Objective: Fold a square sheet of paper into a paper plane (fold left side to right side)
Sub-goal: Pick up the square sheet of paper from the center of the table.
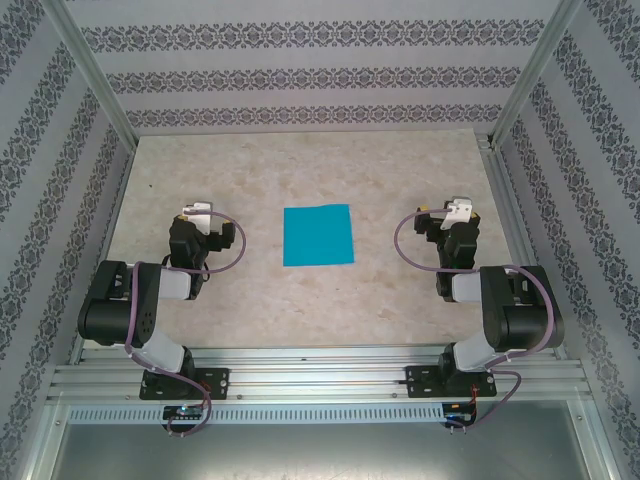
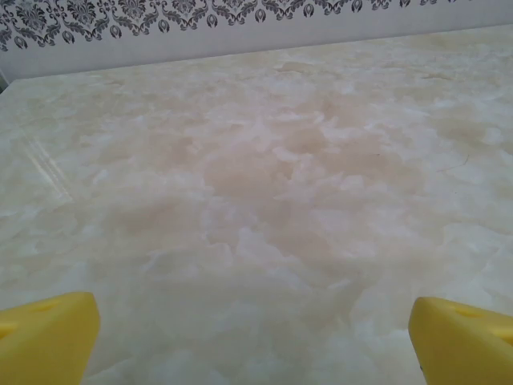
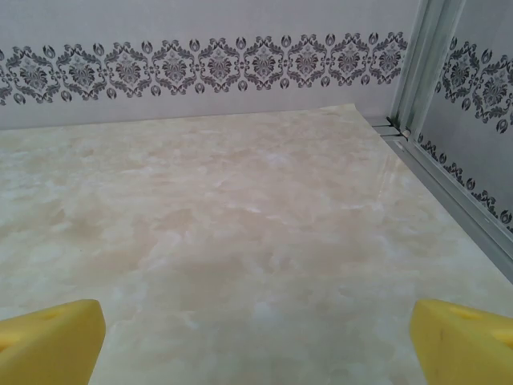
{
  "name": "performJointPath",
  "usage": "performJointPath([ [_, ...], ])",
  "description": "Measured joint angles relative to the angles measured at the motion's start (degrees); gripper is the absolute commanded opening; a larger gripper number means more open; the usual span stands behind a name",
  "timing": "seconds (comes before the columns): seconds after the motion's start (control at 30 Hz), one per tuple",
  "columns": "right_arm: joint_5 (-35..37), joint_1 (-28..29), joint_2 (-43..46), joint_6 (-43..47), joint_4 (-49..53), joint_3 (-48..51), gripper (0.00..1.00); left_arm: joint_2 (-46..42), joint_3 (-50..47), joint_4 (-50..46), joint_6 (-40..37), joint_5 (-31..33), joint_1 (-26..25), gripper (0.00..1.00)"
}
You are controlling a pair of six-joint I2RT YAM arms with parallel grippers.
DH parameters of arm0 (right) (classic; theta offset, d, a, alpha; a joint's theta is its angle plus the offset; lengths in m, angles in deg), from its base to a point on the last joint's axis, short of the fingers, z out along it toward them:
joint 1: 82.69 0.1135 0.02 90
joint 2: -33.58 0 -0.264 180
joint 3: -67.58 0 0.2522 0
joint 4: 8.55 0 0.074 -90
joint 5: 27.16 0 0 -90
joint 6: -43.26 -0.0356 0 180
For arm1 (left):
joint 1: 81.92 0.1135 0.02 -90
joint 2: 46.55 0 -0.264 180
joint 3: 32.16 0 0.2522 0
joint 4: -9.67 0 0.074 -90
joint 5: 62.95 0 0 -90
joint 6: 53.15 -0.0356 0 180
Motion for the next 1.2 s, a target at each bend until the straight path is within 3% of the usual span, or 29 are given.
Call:
performJointPath([
  [0.83, 0.00, -0.02, 0.00, -0.04, 0.00, 0.00, 0.98, -0.28, 0.02, -0.55, 0.22, 0.52, 0.00, 1.00],
  [0.93, 0.00, 0.00, 1.42, -0.02, 2.51, -0.09, 0.98, -5.38, 1.33, -9.09, 1.25, 3.08, 0.02, 1.00],
  [1.07, -0.02, 0.00, 12.24, -1.36, 17.07, -3.41, 0.98, -16.46, 10.45, -26.25, 5.31, 3.63, 0.00, 1.00],
  [1.2, -3.26, 0.02, 19.82, -6.32, 31.28, -12.94, 0.98, -21.35, 22.49, -38.21, 12.85, -2.10, 0.00, 1.00],
])
